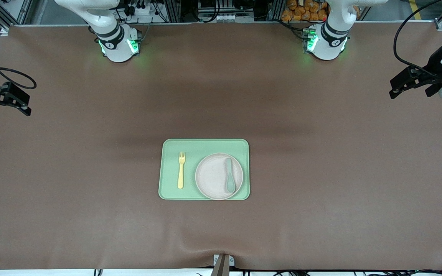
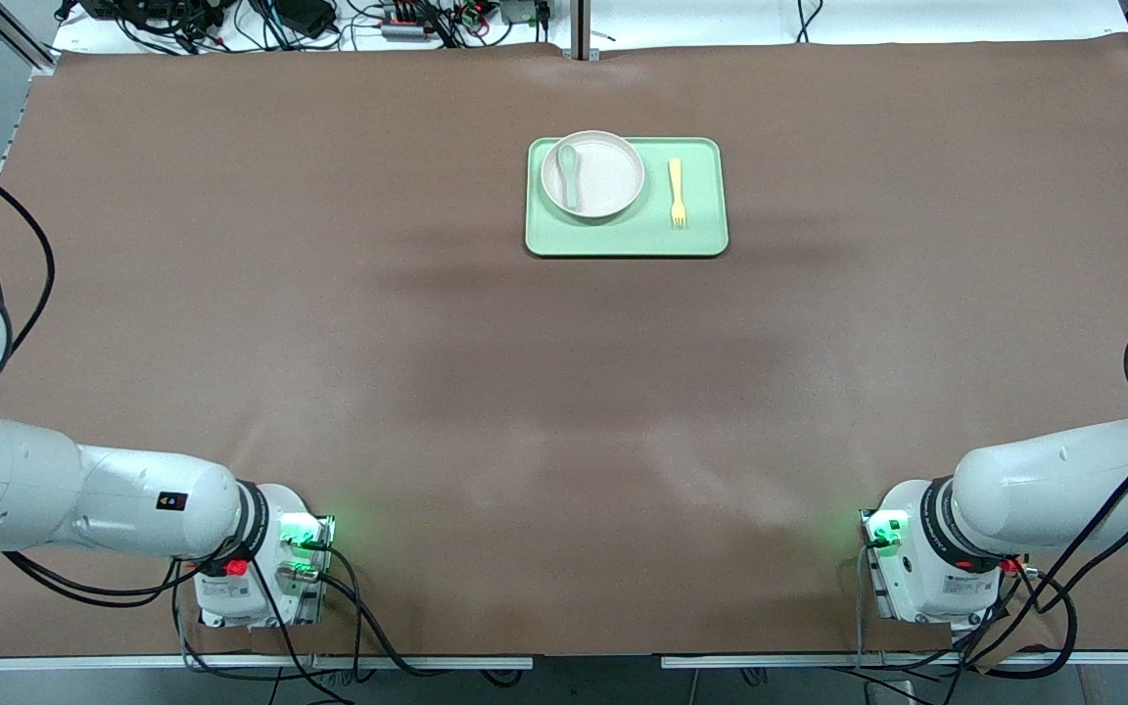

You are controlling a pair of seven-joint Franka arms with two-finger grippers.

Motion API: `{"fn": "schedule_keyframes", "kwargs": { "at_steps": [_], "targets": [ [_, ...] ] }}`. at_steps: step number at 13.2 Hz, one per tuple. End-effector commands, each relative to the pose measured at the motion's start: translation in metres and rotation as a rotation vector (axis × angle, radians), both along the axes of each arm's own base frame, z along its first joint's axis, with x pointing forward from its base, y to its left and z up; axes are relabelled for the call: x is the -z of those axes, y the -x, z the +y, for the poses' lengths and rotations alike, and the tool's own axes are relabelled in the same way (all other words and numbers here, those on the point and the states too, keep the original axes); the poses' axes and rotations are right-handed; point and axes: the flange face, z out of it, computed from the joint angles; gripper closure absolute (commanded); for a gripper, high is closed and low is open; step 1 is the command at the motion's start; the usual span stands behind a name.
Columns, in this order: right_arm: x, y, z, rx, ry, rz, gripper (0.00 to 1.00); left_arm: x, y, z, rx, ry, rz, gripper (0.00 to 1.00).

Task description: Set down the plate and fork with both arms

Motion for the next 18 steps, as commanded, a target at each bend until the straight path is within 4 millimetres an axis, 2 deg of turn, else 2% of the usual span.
{"fn": "schedule_keyframes", "kwargs": {
  "at_steps": [1,4,8,14,18],
  "targets": [
    [-0.004,0.002,-0.001,-0.004,0.026,0.028,0.0,-0.003,0.003,-0.003,-0.007,0.011,0.006,0.0],
    [-0.002,0.005,-0.006,0.008,0.003,0.054,0.0,-0.005,0.004,-0.002,0.002,0.008,0.005,0.0],
    [-0.002,0.004,-0.002,0.03,-0.066,0.05,0.0,-0.009,0.004,-0.001,0.0,0.006,-0.003,0.0],
    [-0.002,0.005,0.001,0.049,-0.076,0.051,0.0,-0.017,0.008,-0.001,0.002,0.007,0.001,0.0],
    [-0.001,0.006,0.002,0.089,-0.08,0.054,0.0,-0.016,0.009,0.0,0.0,0.001,0.015,0.0]
  ]
}}
